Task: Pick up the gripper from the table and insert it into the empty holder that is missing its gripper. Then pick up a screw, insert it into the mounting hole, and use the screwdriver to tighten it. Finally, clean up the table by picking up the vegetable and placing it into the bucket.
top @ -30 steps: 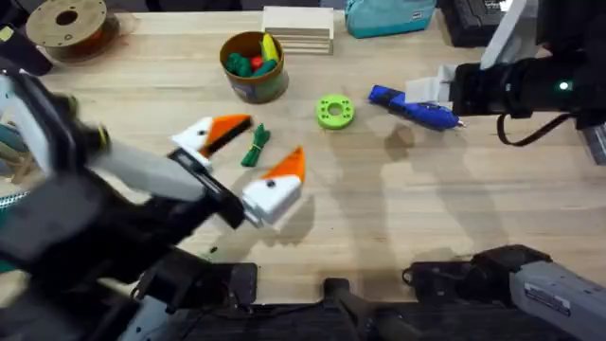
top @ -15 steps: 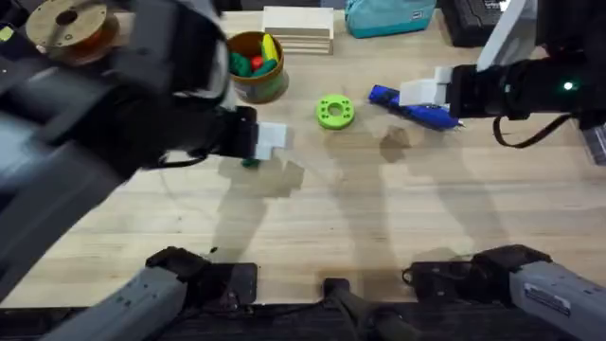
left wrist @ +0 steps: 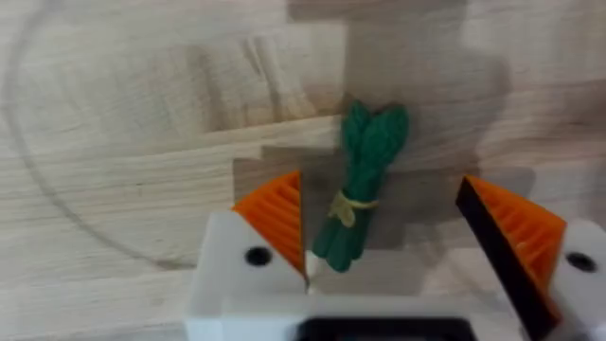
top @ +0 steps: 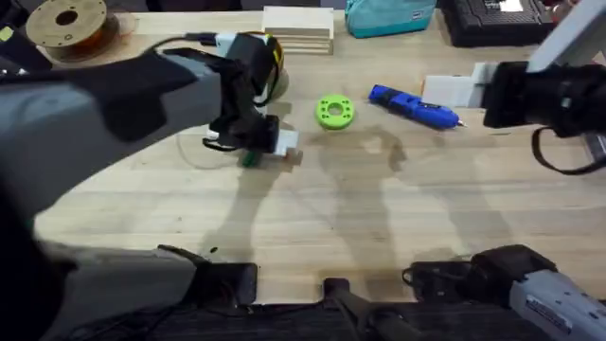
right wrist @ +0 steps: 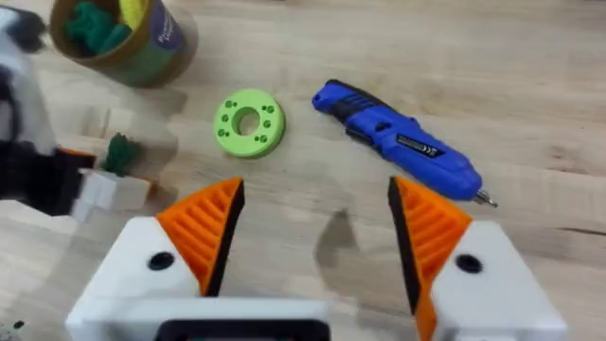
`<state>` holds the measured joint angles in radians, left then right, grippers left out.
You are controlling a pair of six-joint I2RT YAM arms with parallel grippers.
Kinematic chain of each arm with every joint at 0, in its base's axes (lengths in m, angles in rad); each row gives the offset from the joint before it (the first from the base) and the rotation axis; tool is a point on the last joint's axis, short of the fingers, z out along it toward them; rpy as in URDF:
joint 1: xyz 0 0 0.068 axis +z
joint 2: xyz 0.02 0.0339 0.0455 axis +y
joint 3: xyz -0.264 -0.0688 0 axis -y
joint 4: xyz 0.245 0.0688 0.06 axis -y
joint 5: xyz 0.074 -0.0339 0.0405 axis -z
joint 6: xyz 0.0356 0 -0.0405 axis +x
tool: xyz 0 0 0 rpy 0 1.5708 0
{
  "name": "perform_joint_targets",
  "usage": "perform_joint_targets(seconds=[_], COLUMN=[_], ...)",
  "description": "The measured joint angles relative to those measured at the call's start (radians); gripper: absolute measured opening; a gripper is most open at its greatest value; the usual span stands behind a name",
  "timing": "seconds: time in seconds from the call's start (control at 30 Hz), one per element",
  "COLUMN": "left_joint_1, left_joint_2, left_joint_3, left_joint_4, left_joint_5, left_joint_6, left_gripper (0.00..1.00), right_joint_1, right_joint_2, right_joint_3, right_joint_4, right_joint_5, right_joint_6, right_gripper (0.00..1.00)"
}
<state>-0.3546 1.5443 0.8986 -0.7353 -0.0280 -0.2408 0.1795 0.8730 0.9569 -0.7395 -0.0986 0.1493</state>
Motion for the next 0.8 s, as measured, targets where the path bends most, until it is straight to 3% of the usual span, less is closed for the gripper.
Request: perform_joint_targets(seconds=[0.03, 0.07, 0.17, 0.2, 0.37, 0.53, 0.67, 0.8], left_joint_1=[0.000, 0.000, 0.000, 0.000, 0.000, 0.000, 0.000, 0.019], left_joint_2=[0.028, 0.031, 0.032, 0.031, 0.030, -0.006, -0.035, -0.043], left_joint_3=[0.009, 0.010, 0.016, 0.022, 0.100, 0.312, 0.458, 0.485], left_joint_4=[0.016, 0.021, 0.021, 0.018, -0.157, -0.304, -0.217, -0.043], left_joint_5=[-0.002, -0.003, -0.004, -0.007, -0.014, -0.016, -0.061, -0.131], left_joint_6=[-0.003, -0.002, -0.002, -0.001, 0.000, 0.019, 0.056, 0.062], left_gripper=[0.687, 0.522, 0.064, 0.024, 0.016, 0.015, 0.015, 0.014], right_joint_1=[0.000, 0.000, 0.000, 0.000, 0.000, 0.000, 0.000, 0.000], right_joint_2=[-0.029, -0.034, -0.036, -0.035, -0.035, -0.035, -0.035, -0.035], right_joint_3=[0.000, 0.000, 0.000, 0.000, 0.000, 0.000, 0.000, 0.000], right_joint_4=[0.000, -0.001, -0.001, -0.001, 0.002, 0.002, 0.003, 0.003], right_joint_5=[0.000, 0.000, 0.000, 0.000, 0.000, 0.000, 0.000, 0.000], right_joint_6=[-0.010, -0.016, -0.027, -0.028, -0.031, -0.038, -0.038, -0.038], right_gripper=[0.894, 0.894, 0.894, 0.894, 0.895, 0.893, 0.894, 0.894])
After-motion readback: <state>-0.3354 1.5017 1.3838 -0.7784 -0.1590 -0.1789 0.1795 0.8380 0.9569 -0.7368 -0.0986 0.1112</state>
